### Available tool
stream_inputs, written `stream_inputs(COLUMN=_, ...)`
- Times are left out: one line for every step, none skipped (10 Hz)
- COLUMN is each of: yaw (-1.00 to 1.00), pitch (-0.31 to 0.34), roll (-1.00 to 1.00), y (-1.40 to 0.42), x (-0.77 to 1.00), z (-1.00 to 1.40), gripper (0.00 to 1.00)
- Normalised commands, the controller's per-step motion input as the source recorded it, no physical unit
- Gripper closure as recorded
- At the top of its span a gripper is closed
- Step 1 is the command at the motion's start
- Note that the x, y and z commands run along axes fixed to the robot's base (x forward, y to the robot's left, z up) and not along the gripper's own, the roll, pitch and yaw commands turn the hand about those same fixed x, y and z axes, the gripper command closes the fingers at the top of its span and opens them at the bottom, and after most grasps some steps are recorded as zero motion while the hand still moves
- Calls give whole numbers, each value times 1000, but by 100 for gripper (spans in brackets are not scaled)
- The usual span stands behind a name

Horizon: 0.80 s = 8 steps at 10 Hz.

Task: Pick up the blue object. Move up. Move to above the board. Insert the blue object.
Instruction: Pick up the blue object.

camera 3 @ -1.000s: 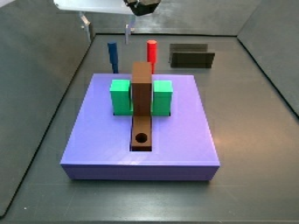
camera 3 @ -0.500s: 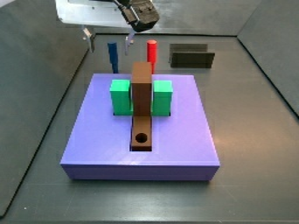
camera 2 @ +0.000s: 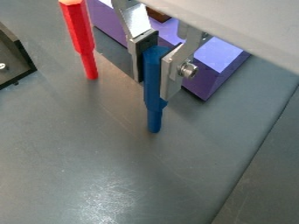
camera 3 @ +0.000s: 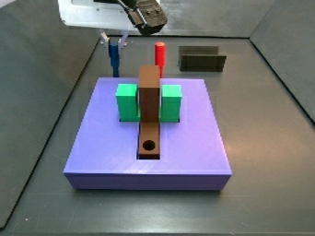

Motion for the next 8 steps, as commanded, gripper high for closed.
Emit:
stream_inputs(yaw=0, pitch=0, roll=0, y=0, x=0, z=0, gripper=100)
stream_inputs(yaw=0, pitch=0, roll=0, y=0, x=0, z=0, gripper=100)
stream_inputs(yaw=0, pitch=0, roll=0, y=0, x=0, z=0, gripper=100)
stream_inputs(yaw=0, pitch=0, roll=0, y=0, x=0, z=0, gripper=100)
stream_inputs(yaw=0, pitch=0, roll=0, y=0, x=0, z=0, gripper=100)
stream_inputs(yaw=0, pitch=0, roll=0, y=0, x=0, z=0, gripper=100)
stream_inputs(yaw=0, pitch=0, roll=0, y=0, x=0, z=0, gripper=100)
stream_inputs(yaw=0, pitch=0, roll=0, y=0, x=0, z=0, gripper=100)
